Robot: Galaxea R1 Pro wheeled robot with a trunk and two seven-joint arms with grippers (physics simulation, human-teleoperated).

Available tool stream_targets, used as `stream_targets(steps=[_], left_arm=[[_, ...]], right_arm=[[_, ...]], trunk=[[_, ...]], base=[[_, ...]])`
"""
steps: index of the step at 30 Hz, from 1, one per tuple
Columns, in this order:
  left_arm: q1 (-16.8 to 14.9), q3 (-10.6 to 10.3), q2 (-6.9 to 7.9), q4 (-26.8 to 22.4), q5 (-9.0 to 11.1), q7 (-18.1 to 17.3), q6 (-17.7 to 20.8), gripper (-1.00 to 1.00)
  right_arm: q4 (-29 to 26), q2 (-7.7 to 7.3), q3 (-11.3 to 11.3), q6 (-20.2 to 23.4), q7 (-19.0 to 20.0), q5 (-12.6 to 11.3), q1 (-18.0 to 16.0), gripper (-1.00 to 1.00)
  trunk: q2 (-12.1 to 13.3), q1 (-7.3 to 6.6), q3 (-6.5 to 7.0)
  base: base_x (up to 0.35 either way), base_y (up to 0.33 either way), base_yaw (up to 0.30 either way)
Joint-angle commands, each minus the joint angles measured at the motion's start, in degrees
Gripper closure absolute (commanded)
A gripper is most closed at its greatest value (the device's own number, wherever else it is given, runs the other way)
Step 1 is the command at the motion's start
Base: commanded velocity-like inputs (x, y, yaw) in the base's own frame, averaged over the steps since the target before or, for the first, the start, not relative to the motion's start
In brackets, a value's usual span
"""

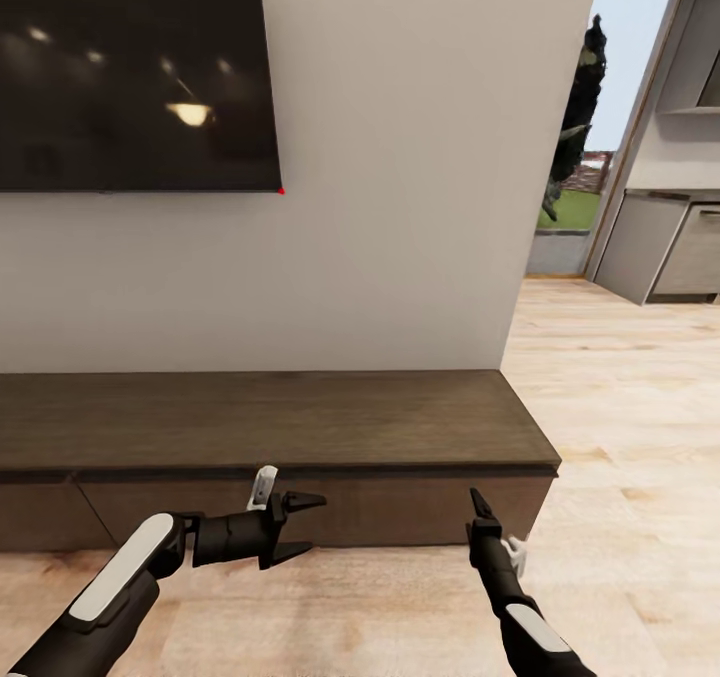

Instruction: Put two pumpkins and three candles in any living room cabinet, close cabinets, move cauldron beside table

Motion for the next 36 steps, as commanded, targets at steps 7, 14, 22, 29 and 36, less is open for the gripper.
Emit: stream_targets(steps=[7,14,22,29,36], left_arm=[[0.0,-0.1,0.11,-0.3,2.3,0.6,0.0,-1.0],[0.0,-0.1,0.12,-0.3,2.6,0.6,0.0,-1.0],[0.0,-0.1,0.15,-0.3,2.7,0.6,0.0,-1.0],[0.0,-0.1,0.2,-0.3,2.7,0.6,0.0,-1.0],[0.0,-0.1,0.21,-0.3,2.7,0.6,0.0,-1.0]], right_arm=[[-0.5,0.02,0.4,0.1,0.5,3.5,0.0,-1.0],[-0.5,0.08,0.5,0.0,0.6,3.7,0.0,-1.0],[-0.5,0.08,0.5,-0.1,0.6,3.7,0.0,-1.0],[-0.5,0.08,0.5,-0.1,0.6,3.7,0.0,-1.0],[-0.5,0.08,0.5,0.0,0.5,3.7,0.0,-1.0]], trunk=[[-2.0,1.09,-0.95],[-2.4,1.33,-1.35],[-2.4,1.33,-1.35],[-2.4,1.33,-1.35],[-2.4,1.33,-1.35]], base=[[0.0,0.0,0.0],[0.0,0.0,0.0],[0.009,0.0,0.0],[0.052,0.0,0.0],[0.068,0.0,0.0]])
